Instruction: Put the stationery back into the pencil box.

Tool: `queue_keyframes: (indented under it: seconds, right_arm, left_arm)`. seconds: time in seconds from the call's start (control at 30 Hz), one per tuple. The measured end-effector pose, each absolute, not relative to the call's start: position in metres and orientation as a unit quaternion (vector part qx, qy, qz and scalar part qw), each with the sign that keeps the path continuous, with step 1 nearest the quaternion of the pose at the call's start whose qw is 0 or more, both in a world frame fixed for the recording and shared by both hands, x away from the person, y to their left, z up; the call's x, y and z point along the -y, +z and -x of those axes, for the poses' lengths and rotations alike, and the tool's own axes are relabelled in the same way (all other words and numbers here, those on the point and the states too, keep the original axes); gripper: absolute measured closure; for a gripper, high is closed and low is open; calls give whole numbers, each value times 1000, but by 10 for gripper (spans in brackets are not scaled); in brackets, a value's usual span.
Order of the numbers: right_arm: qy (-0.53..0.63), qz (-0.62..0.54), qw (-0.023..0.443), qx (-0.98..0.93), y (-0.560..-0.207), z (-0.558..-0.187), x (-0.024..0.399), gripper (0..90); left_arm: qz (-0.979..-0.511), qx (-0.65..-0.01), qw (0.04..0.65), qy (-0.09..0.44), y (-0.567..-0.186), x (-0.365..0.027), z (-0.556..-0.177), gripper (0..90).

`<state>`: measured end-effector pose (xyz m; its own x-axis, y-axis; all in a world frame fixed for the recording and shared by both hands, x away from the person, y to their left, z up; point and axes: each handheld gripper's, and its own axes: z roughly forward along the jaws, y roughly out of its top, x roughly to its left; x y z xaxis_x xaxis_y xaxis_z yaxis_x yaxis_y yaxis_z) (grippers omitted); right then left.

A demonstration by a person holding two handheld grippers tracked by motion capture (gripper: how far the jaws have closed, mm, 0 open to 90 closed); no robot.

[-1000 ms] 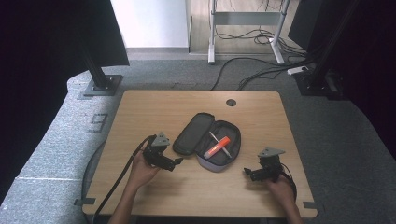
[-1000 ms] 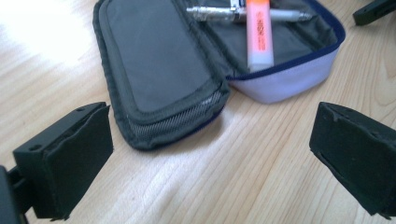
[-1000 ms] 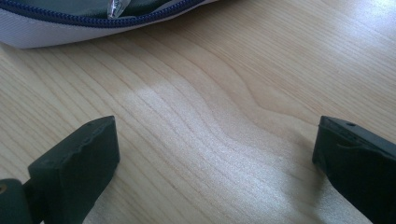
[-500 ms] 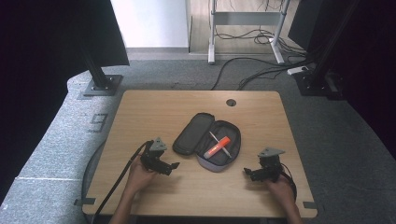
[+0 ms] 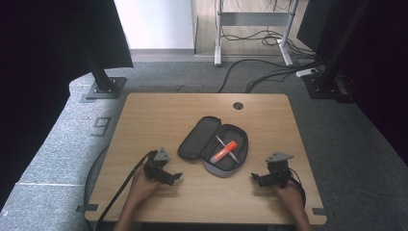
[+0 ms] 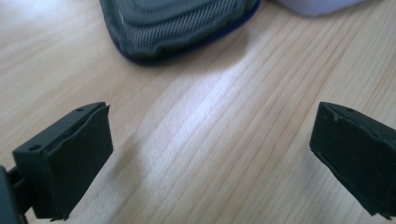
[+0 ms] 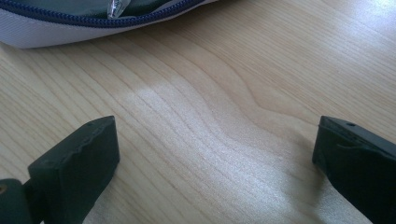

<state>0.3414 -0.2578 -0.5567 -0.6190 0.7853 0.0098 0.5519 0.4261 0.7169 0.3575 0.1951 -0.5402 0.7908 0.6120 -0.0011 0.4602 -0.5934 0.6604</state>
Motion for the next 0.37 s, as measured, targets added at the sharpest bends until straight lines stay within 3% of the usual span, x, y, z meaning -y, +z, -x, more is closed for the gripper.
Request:
queue_keyframes:
  seconds: [0.37]
  right_arm:
    - [352, -403, 166, -828, -557, -341, 258, 4]
  left_arm:
    - [-884, -311, 330, 112, -549, -197, -357, 0]
